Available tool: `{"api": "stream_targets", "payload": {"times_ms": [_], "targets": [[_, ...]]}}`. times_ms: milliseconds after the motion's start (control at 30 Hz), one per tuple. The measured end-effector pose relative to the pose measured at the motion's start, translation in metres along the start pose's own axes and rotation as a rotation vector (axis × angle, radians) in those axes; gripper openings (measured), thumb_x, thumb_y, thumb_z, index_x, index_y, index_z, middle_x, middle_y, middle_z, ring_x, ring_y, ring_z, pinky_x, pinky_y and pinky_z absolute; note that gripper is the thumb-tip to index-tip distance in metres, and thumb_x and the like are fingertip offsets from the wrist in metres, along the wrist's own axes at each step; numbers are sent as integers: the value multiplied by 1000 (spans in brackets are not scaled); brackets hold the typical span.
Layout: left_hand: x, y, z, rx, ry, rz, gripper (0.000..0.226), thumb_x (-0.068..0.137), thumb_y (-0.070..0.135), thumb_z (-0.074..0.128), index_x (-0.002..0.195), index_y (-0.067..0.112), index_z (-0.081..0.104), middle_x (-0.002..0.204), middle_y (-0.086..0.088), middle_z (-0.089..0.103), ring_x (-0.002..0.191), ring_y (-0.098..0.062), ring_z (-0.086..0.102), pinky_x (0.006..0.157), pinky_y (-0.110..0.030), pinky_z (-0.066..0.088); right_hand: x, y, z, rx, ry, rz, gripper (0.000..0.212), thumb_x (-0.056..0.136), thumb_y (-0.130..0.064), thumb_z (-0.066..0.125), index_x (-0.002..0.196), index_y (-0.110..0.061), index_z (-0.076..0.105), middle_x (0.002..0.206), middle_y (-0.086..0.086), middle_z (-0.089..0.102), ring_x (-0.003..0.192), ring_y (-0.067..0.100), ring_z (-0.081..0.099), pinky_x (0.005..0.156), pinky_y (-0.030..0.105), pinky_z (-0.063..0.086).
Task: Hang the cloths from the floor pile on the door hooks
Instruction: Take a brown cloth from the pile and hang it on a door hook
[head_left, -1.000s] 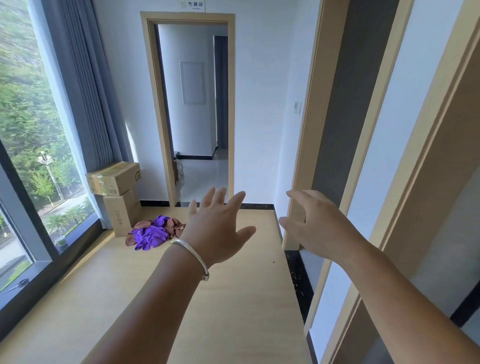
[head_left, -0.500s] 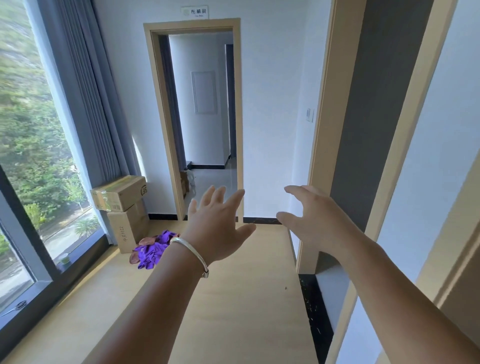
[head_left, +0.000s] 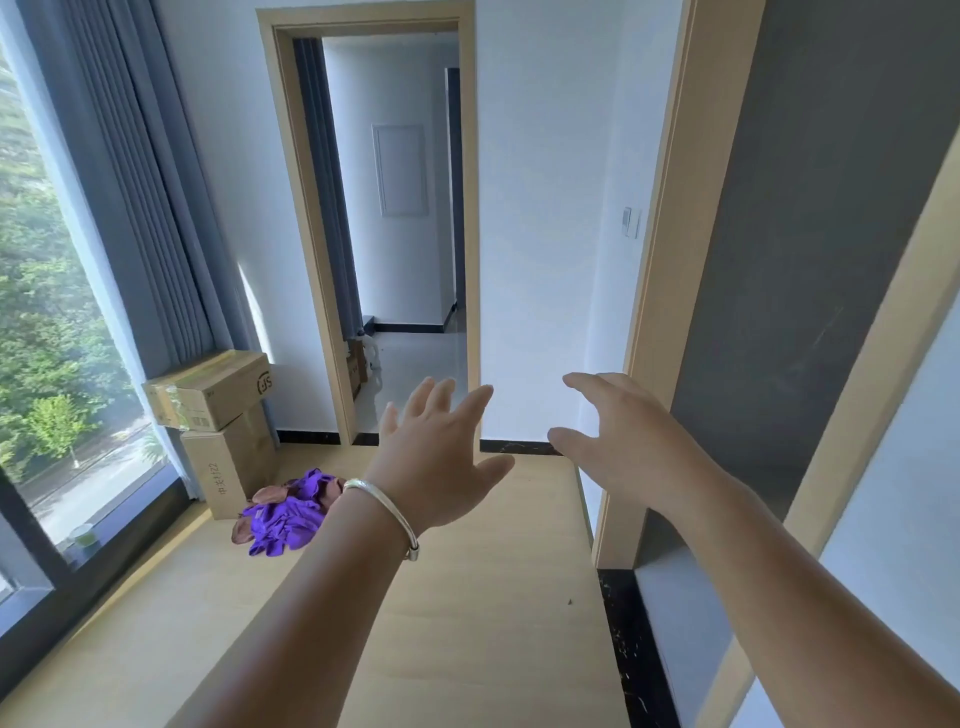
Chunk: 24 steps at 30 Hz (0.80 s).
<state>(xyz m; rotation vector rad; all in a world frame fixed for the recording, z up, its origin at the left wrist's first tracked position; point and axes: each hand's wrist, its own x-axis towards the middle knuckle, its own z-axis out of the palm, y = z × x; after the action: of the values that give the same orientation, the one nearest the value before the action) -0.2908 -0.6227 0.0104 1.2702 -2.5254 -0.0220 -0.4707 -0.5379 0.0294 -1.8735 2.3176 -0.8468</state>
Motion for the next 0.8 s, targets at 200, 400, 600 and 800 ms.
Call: {"api": "stream_targets", "payload": {"times_ms": [200,400,600,800], "targets": [[87,-43,12,-4,-3,28,73,89,63,43,149,36,12,158,-3,14,147,-23,-2,118,-55,9,83,7,24,-18,9,40,64,91,-45,53,147,-31,27,151,-6,31,136,16,31,106,36,34],[164,-87,20,-14,47,42,72,90,61,43,149,34,13,156,-4,18,148,-23,-1,118,-55,8,160,16,49,-14,52,81,60,93,-42,52,147,-31,28,151,-9,31,137,13,30,108,35,33],[219,-113,40,-36,68,12,72,90,63,40,150,33,13,156,-3,21,148,-24,-2,117,-56,5,214,21,79,13,97,65,58,93,-40,51,146,-33,29,148,-12,34,130,12,38,103,31,35],[274,-128,62,-64,50,3,73,90,65,40,150,33,13,156,-1,21,148,-24,0,117,-54,5,275,41,100,18,78,75,62,91,-44,53,147,-34,28,150,-12,32,136,12,32,105,31,32]]}}
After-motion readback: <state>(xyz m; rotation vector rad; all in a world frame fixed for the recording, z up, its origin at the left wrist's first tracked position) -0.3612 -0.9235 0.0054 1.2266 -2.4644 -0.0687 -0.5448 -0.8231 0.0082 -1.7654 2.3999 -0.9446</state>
